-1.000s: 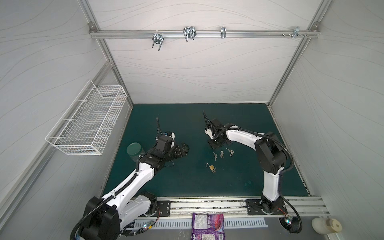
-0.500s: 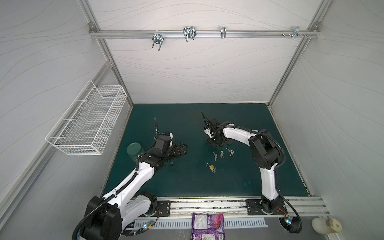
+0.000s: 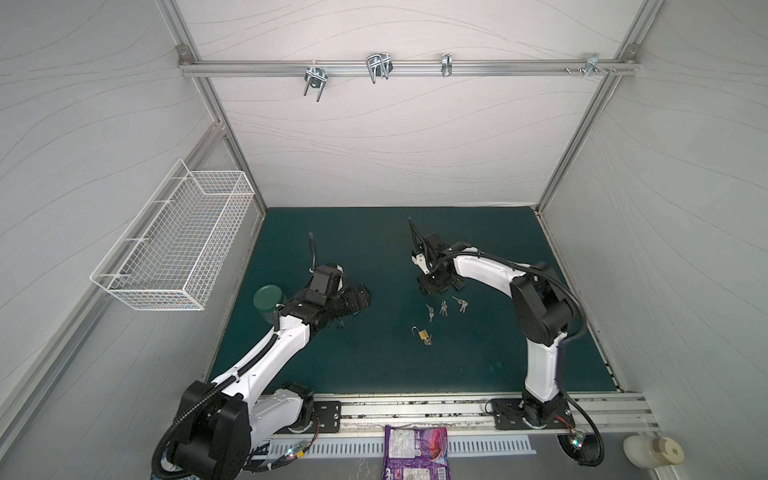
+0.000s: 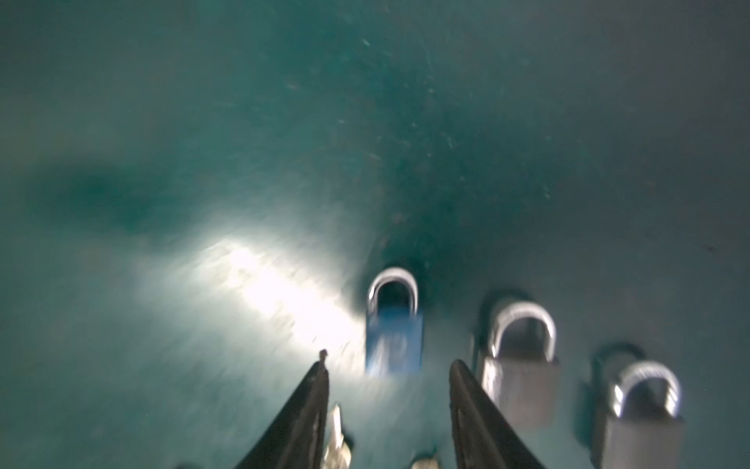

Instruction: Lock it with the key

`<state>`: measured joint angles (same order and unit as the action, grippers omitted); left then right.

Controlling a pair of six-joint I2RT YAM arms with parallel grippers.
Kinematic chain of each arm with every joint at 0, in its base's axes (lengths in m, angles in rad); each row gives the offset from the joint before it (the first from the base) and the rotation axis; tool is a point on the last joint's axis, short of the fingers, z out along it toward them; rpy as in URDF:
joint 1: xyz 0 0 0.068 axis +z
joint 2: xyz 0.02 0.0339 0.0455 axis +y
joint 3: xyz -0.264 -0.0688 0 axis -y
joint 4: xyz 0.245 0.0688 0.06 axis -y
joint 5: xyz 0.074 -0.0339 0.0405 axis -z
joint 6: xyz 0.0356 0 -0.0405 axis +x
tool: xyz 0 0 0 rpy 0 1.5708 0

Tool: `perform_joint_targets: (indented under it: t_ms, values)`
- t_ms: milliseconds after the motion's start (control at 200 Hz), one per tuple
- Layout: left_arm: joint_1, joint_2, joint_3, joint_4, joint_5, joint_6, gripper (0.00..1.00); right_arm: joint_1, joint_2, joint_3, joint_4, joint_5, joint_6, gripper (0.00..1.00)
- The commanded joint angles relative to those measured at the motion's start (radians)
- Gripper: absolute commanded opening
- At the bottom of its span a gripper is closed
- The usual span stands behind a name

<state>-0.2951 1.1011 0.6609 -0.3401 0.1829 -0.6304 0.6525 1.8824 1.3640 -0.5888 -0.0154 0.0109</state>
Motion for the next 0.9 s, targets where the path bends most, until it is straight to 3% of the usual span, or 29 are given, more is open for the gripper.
perform_joint_targets:
  t_ms: [0,85,175,370,560,895]
  values:
    - [0.041,-0.004,0.045,-0.032,-0.030,0.010,0.95,0.008,-0.170,-0.140,0.207,-0.171,-0.016,0.50]
    - [0.078,-0.012,0.041,-0.030,-0.009,-0.002,0.95,0.046,-0.219,-0.242,0.385,-0.262,-0.093,0.55]
    - [0.101,-0.010,0.045,-0.038,-0.001,0.013,0.94,0.075,-0.193,-0.226,0.406,-0.283,-0.121,0.56]
    - [0.101,0.134,0.110,-0.115,-0.023,0.093,0.84,0.102,-0.159,-0.169,0.397,-0.313,0.000,0.55]
    - [0.096,0.240,0.119,-0.022,0.052,0.085,0.69,0.113,-0.269,-0.281,0.443,-0.275,0.066,0.54]
    - [0.037,0.413,0.222,-0.029,0.030,0.162,0.70,0.100,-0.471,-0.429,0.406,-0.196,0.074,0.51]
